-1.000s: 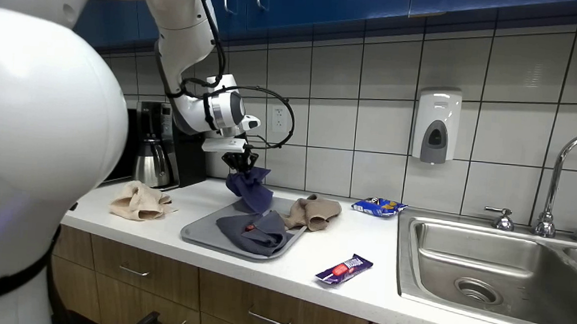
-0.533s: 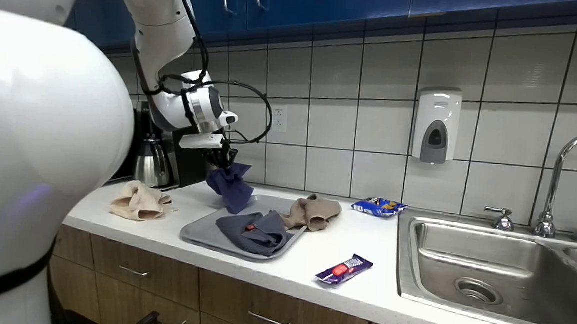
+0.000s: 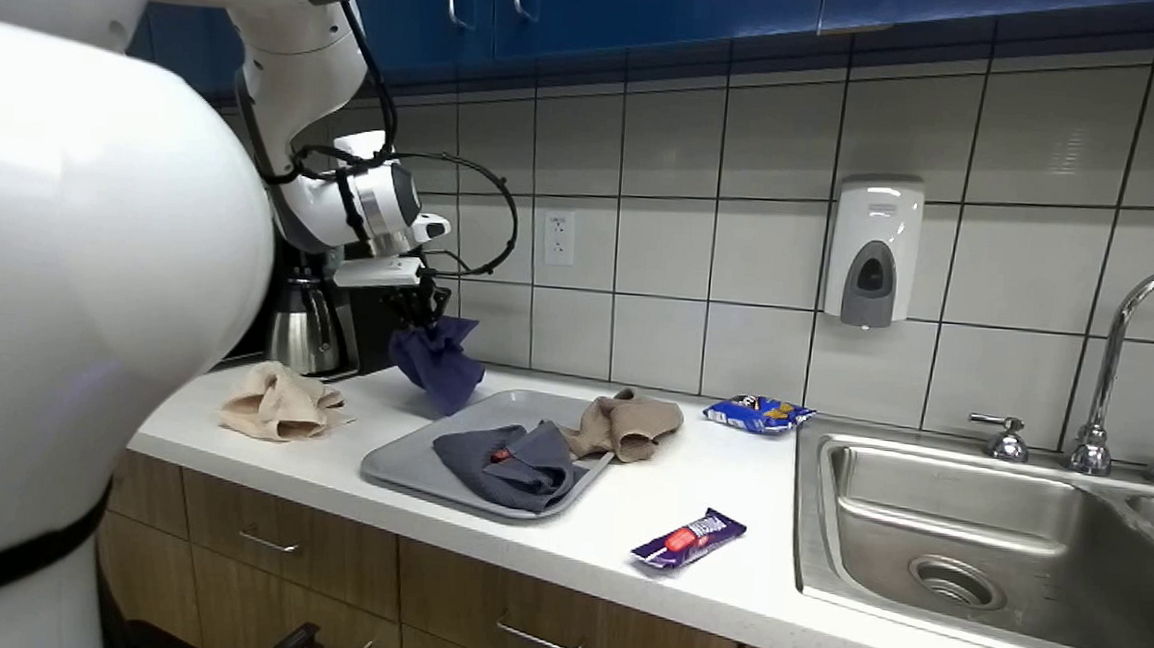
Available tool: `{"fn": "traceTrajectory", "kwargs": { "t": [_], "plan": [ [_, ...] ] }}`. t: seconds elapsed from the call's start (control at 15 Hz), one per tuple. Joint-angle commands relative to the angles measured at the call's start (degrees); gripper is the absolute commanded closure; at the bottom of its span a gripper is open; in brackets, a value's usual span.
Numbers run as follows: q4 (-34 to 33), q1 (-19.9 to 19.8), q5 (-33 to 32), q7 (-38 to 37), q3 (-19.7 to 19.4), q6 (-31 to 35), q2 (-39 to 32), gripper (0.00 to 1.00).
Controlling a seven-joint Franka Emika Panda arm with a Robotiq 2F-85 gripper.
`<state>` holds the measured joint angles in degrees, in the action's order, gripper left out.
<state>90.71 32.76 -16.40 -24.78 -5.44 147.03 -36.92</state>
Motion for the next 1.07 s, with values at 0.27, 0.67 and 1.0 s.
{"fn": "traceTrajectory", "kwargs": {
  "t": [0.27,0.67,1.0],
  "plan": [
    [-11.68,1.49,-0.85,-0.2,1.51,-4.87,-6.54,0.97],
    [-19.71,2.31,0.19,1.15,2.83,-6.42,-11.49,0.97],
    [-25.82,3.02,0.62,2.24,3.73,-7.67,-15.23,0.97]
  ]
}}
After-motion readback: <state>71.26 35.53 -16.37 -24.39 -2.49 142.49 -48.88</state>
